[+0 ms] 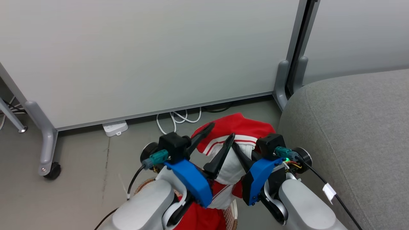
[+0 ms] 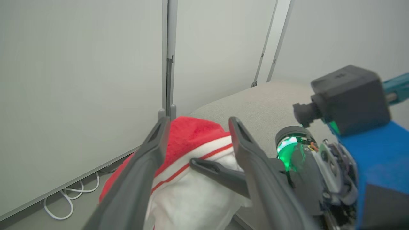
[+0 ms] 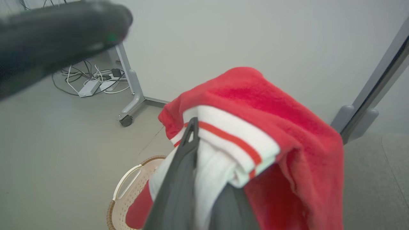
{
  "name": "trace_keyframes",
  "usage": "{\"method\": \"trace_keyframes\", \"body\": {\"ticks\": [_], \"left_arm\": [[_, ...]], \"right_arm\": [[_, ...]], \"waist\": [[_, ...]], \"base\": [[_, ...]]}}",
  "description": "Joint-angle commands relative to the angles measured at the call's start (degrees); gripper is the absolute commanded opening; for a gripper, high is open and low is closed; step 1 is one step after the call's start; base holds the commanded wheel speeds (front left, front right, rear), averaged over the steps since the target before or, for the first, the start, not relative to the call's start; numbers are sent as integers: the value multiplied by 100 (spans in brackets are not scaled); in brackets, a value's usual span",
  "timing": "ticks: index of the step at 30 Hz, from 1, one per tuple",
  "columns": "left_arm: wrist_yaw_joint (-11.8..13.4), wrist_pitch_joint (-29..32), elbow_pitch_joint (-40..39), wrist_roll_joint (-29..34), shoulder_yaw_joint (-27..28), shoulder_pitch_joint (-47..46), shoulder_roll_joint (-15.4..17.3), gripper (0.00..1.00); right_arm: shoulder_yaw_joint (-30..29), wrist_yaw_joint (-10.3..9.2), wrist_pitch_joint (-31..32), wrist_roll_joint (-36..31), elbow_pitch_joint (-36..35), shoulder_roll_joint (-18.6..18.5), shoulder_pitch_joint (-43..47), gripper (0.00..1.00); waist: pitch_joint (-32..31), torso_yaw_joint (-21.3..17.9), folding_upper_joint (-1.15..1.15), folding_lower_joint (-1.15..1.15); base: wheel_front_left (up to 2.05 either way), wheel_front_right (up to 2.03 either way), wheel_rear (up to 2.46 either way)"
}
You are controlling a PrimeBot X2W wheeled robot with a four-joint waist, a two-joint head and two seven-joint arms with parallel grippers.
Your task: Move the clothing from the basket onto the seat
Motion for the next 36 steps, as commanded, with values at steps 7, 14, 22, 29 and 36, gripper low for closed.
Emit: {"method": "trace_keyframes", "body": {"ticks": [7, 14, 22, 29, 36], "left_arm": [[-21, -18, -652, 1044, 889, 1148, 285, 100], [-109, -18, -1036, 1747, 1648, 2010, 386, 100], [-211, -19, -1271, 2265, 2420, 2700, 391, 100], [-338, -18, -1248, 2556, 2856, 2901, 245, 100], [-421, -19, -1236, 2755, 3099, 2971, 166, 100]], "right_arm": [[-205, -4, 58, -174, -183, -11, 204, 0], [-312, -4, 124, -271, -362, -12, 290, 0], [-377, -4, 181, -344, -467, -12, 343, 0], [-435, -4, 229, -370, -569, -12, 418, 0], [-400, -4, 245, -328, -634, -14, 357, 0]], "waist": [[108, 52, 0, 0], [177, 56, 0, 0], [170, 57, 0, 0], [168, 50, 0, 0], [252, -254, 0, 0]], "base": [[0, 0, 0], [0, 0, 0], [0, 0, 0], [0, 0, 0], [0, 0, 0]]}}
